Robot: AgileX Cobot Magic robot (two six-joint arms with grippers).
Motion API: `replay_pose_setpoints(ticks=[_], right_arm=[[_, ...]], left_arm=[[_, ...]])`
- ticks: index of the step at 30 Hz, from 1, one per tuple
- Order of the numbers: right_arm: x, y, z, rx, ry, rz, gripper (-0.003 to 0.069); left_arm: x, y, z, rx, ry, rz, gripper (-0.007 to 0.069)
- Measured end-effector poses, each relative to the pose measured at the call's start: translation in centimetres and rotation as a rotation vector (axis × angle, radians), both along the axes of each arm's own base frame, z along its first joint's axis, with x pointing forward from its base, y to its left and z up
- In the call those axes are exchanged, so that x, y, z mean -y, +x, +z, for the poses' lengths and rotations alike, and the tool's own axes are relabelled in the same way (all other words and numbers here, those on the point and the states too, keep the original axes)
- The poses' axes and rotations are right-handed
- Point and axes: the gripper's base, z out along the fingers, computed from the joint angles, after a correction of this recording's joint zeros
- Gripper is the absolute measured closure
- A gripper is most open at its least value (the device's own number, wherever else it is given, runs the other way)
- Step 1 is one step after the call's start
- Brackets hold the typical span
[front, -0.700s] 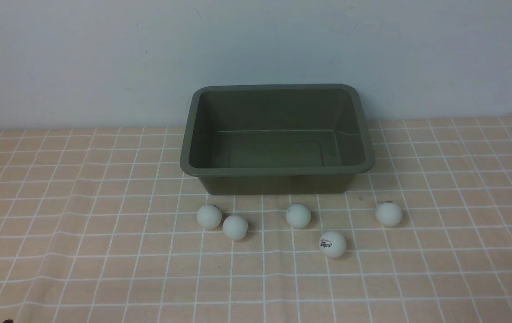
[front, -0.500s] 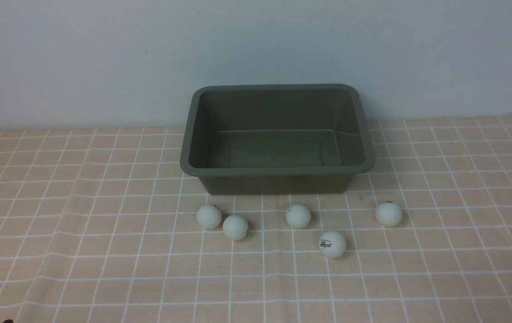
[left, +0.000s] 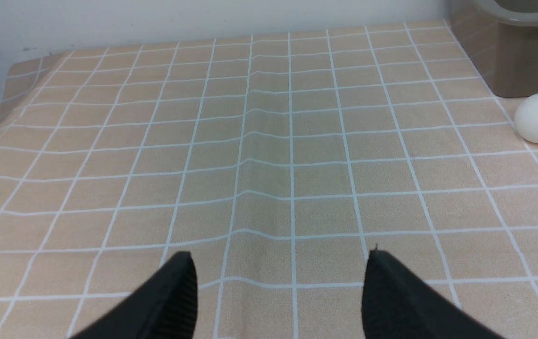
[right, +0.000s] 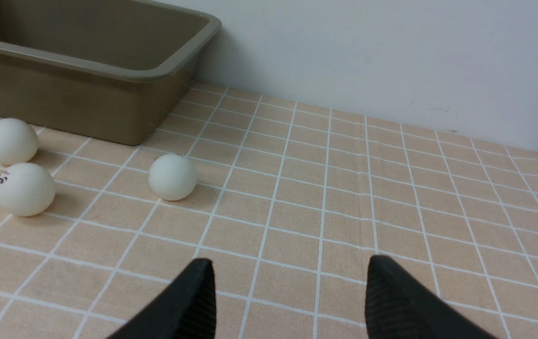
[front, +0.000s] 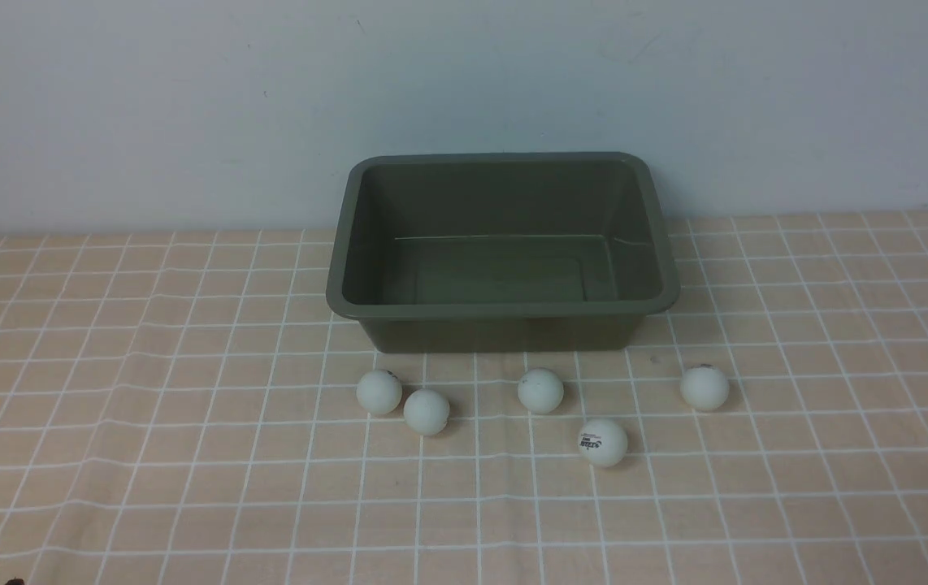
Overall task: Put the table tennis balls into the box on the light coffee tablecloth.
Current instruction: 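Reach for and grasp a ping pong ball on the table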
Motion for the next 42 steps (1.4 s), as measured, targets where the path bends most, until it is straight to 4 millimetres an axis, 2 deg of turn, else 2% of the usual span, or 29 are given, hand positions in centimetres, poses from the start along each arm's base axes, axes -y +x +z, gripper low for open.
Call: replay_pose_setpoints(ticks=[28, 34, 38, 42], right_arm=[[0.0, 0.0, 0.0, 0.0, 0.0, 0.0, 0.026], [-0.1, 0.1, 0.3, 0.032, 0.063, -0.006, 0.026], [0.0, 0.1, 0.8, 0.084, 0.126, -0.021, 0.026], [-0.1, -0.3, 3.8, 0.159, 0.143, -0.007, 0.026]], left_arm=[[0.0, 0.0, 0.0, 0.0, 0.0, 0.0, 0.0232], [0.0, 0.0, 0.0, 0.0, 0.0, 0.0, 0.0232], [0.0, 0.0, 0.0, 0.0, 0.0, 0.0, 0.0232], [0.0, 0.0, 0.0, 0.0, 0.0, 0.0, 0.0232]])
